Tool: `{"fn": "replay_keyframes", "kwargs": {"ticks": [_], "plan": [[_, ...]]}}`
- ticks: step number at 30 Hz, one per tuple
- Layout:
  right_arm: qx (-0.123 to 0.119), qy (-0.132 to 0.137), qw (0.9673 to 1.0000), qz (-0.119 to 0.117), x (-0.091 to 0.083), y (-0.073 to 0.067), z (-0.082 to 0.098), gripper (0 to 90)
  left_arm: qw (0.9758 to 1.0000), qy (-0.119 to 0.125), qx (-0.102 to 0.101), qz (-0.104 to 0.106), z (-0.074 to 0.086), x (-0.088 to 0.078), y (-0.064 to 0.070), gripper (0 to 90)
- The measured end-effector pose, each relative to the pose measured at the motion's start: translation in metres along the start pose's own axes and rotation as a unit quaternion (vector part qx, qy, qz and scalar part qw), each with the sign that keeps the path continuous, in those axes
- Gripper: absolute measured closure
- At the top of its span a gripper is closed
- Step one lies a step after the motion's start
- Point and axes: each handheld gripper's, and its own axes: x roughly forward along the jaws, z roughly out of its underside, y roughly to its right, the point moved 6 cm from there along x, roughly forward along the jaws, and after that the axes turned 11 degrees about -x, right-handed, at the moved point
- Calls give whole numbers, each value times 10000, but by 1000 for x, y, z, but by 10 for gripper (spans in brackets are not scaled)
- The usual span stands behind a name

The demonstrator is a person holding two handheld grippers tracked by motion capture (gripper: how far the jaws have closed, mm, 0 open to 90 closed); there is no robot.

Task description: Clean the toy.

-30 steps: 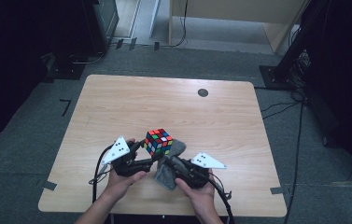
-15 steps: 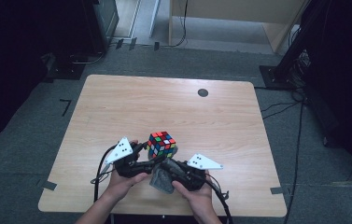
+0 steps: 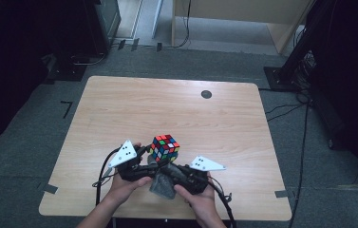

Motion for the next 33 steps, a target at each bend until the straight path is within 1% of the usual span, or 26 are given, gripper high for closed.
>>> {"fn": "replay_keyframes", "kwargs": {"ticks": [2,3,4,6,8,10,11,12,13,14,15,16,17,18,19,20,21,22,23,24,25,27,28,29,31,33], "plan": [[308,9,9990,312,-7,17,4,725,10000,49,-18,-3,-3,-2,-1,340],[417,51,9982,421,-10,23,5,725,10000,42,-30,-9,-3,-2,-1,340],[454,96,9980,434,-10,25,6,725,10000,52,-50,-11,-3,-2,-1,340],[378,62,9989,252,-5,17,6,723,10000,17,-83,46,-1,0,1,340],[183,-20,9997,-160,5,-1,7,721,9999,-82,20,54,3,3,4,340],[-63,-124,9993,-347,11,-15,6,720,9997,-164,124,91,6,5,6,340],[-94,-109,9993,-342,10,-14,4,720,9997,-172,161,119,7,4,7,340],[-72,-76,9996,-263,6,-9,2,720,9997,-110,151,171,5,3,8,340],[25,-104,9999,-88,-1,6,1,720,9997,-57,120,204,3,2,8,340],[76,-132,9999,60,-6,14,1,720,9997,-10,91,235,1,0,8,340],[120,-123,9996,242,-10,21,2,721,9997,20,79,250,-1,-1,7,340],[201,-59,9987,470,-15,30,4,722,9997,29,84,209,-2,-3,6,340],[323,-3,9977,593,-19,37,4,721,9998,29,81,176,-3,-3,4,340],[397,24,9972,628,-22,41,5,721,9998,37,36,169,-3,-4,3,340],[382,20,9975,594,-21,40,5,721,9998,44,-38,189,-4,-3,2,340],[319,3,9984,477,-20,36,4,719,9997,41,-87,214,-4,-3,1,340],[250,-37,9993,261,-16,30,4,717,9997,48,-103,233,-3,-2,2,340],[162,-123,9998,40,-12,24,5,715,9997,35,-62,250,-3,-2,3,340],[74,-202,9997,-107,-9,20,5,715,9996,14,-21,276,-2,-2,5,340],[20,-228,9996,-139,-8,19,5,716,9996,-20,27,290,-1,-2,6,340],[31,-200,9998,-92,-9,20,3,716,9995,-28,37,313,-1,-2,6,340],[67,-144,9998,101,-18,30,-1,717,9992,-34,1,396,-1,-3,6,340],[44,-7,9997,250,-25,36,-5,718,9991,-90,27,406,-1,-3,5,340],[104,257,9990,355,-34,42,-12,718,9991,-127,51,398,-1,-3,5,340],[112,588,9973,432,-47,48,-24,716,9988,-203,110,422,1,-2,5,340],[-58,798,9958,454,-57,49,-34,714,9986,-217,132,472,2,-1,7,340]]}}
